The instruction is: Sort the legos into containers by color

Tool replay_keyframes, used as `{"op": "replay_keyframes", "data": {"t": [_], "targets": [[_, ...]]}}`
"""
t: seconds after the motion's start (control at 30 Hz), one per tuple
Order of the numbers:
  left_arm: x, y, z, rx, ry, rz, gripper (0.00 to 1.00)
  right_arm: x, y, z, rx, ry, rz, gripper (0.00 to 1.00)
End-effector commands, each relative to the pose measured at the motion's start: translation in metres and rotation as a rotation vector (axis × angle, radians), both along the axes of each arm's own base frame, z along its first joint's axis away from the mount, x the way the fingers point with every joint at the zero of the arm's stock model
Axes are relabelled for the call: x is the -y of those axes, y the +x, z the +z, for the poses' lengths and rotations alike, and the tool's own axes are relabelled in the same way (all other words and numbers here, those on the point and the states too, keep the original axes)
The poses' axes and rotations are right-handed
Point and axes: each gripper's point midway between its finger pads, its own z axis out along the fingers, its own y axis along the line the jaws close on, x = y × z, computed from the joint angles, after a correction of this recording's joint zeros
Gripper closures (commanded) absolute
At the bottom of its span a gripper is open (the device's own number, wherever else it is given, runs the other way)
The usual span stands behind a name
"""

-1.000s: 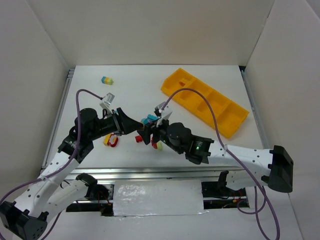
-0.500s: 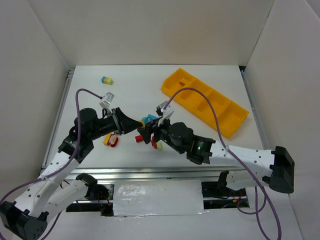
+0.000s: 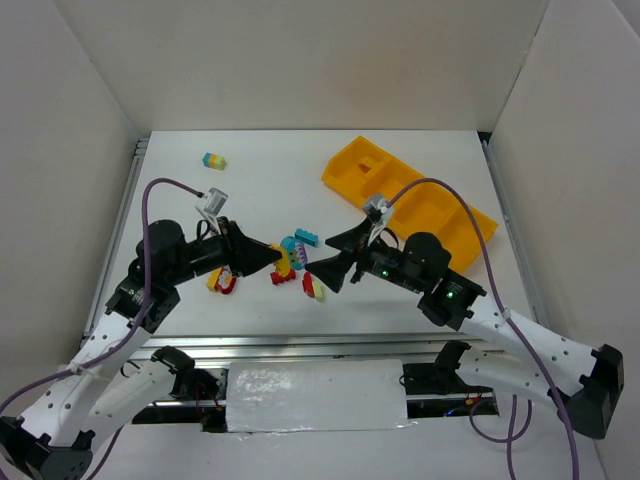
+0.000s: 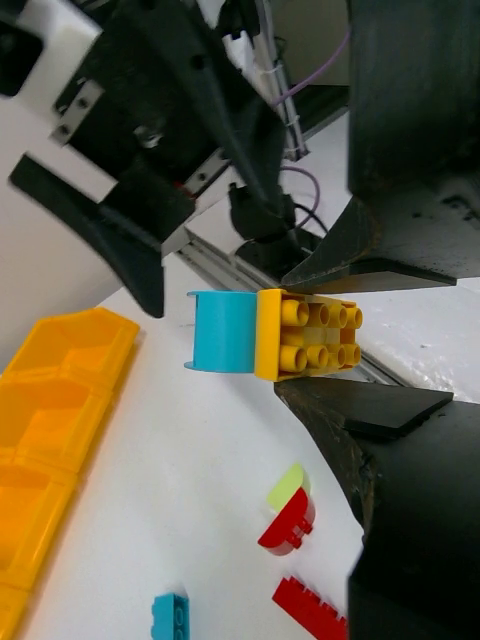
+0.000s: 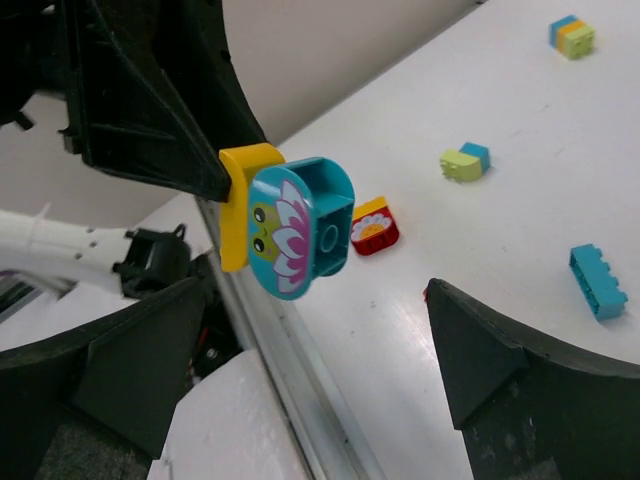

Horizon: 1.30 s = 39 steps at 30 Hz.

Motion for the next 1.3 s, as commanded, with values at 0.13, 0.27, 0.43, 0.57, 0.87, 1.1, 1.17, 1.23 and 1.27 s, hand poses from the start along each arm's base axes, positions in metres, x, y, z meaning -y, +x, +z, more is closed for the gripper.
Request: {"op": "replay_keyframes", "data": {"t": [0.13,0.27,0.43,0.57,0.87,1.1,1.17,1.23,1.27], "targets": [[0.013,-0.054,0.049,0.305,-0.055,-0.315,1.00,0.015,-0.041,0.019,-0.009,0.067,0.271,0.00],[0.012,-0.070,0.058,0.371,-0.086,-0.377,1.00,0.006,-0.055,0.030,-0.019,0.091,0.385,0.00],[0.014,-0.073,0.054,0.359,-0.092,-0.408,1.00,-0.005,-0.064,0.043,-0.026,0.159,0.491,0.00],[0.016,-0.071,0.048,0.332,-0.088,-0.415,1.00,-0.010,-0.070,0.055,-0.006,0.205,0.544,0.00],[0.018,-0.066,0.044,0.314,-0.088,-0.401,1.00,-0.020,-0.071,0.062,0.008,0.230,0.590,0.28],[0.016,-0.050,0.042,0.282,-0.057,-0.319,1.00,-0.030,-0.067,0.043,-0.004,0.183,0.612,1.00],[0.011,-0.037,0.034,0.249,-0.006,-0.241,1.00,-0.024,-0.056,0.036,0.004,0.158,0.544,1.00],[0.008,-0.033,0.033,0.259,0.016,-0.214,1.00,-0.015,-0.046,0.028,0.003,0.135,0.489,1.00],[0.007,-0.032,0.032,0.257,0.023,-0.204,1.00,-0.012,-0.041,0.024,-0.002,0.128,0.465,1.00]]}}
